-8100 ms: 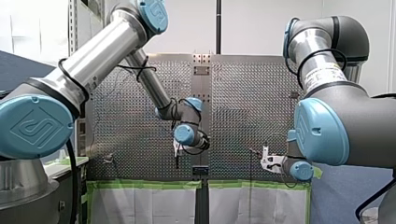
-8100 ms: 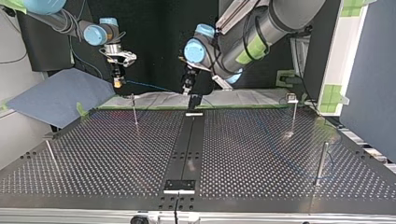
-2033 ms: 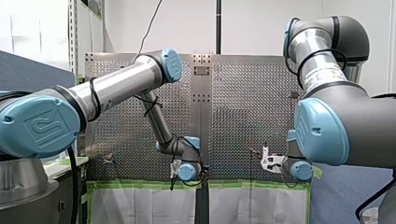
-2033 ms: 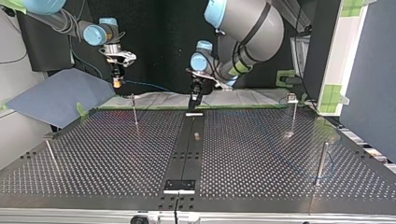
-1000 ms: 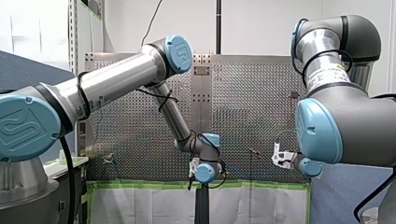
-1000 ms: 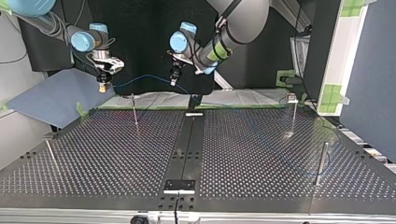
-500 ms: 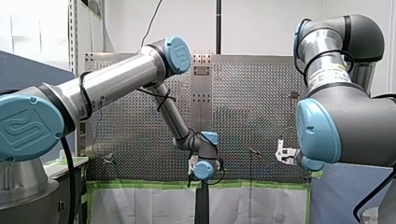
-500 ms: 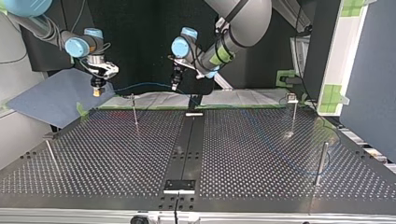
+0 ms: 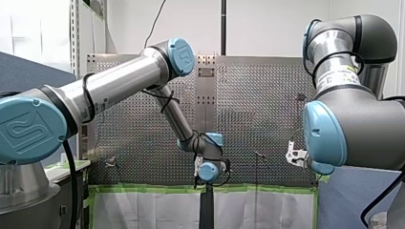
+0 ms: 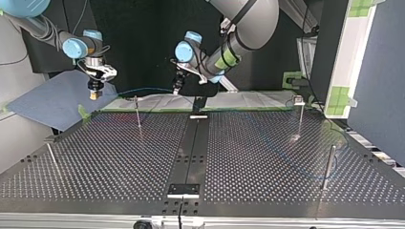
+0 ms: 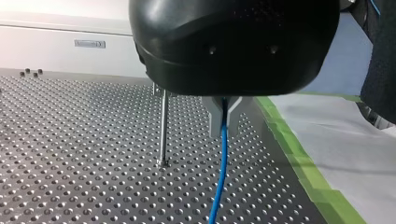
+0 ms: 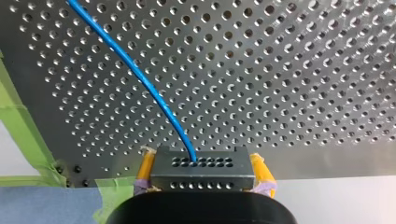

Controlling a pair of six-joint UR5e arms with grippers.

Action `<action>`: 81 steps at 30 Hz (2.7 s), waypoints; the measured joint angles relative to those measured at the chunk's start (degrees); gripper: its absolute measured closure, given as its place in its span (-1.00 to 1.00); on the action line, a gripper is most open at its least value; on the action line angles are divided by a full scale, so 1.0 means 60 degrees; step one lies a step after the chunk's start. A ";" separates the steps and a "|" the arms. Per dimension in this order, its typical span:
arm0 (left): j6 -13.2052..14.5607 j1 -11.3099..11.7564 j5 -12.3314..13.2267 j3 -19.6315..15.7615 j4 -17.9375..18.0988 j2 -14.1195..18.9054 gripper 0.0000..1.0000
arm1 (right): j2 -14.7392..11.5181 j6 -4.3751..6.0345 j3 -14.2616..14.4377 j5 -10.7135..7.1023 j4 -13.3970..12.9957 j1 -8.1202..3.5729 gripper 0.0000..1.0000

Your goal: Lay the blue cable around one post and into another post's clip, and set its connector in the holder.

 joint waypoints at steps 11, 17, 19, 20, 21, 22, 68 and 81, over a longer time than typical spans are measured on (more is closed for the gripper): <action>-0.0081 -0.0069 0.0127 0.0471 -0.0618 -0.0049 1.00 | 0.0001 0.0247 -0.0130 -0.0062 -0.0073 -0.0155 1.00; -0.0251 -0.0002 0.0097 0.0580 -0.0729 -0.0071 1.00 | 0.0005 0.0294 -0.0207 -0.0070 -0.0061 -0.0237 1.00; -0.0334 0.0031 0.0116 0.0642 -0.0796 -0.0071 1.00 | 0.0004 0.0322 -0.0246 -0.0071 -0.0026 -0.0268 1.00; -0.0366 0.0042 0.0133 0.0670 -0.0824 -0.0072 1.00 | 0.0004 0.0344 -0.0271 -0.0071 -0.0006 -0.0284 1.00; -0.0402 0.0053 0.0161 0.0702 -0.0853 -0.0072 1.00 | 0.0003 0.0362 -0.0292 -0.0071 0.0009 -0.0293 1.00; -0.0424 0.0059 0.0186 0.0721 -0.0869 -0.0072 1.00 | 0.0003 0.0374 -0.0311 -0.0072 0.0026 -0.0300 1.00; -0.0782 0.0236 0.0433 0.2137 -0.2071 -0.0706 1.00 | 0.0010 0.0374 -0.0505 -0.0132 0.0151 -0.0314 1.00; -0.0070 -0.0335 -0.0066 0.2142 -0.2213 -0.0704 1.00 | 0.0010 0.0046 -0.0507 0.0266 0.0525 -0.0252 1.00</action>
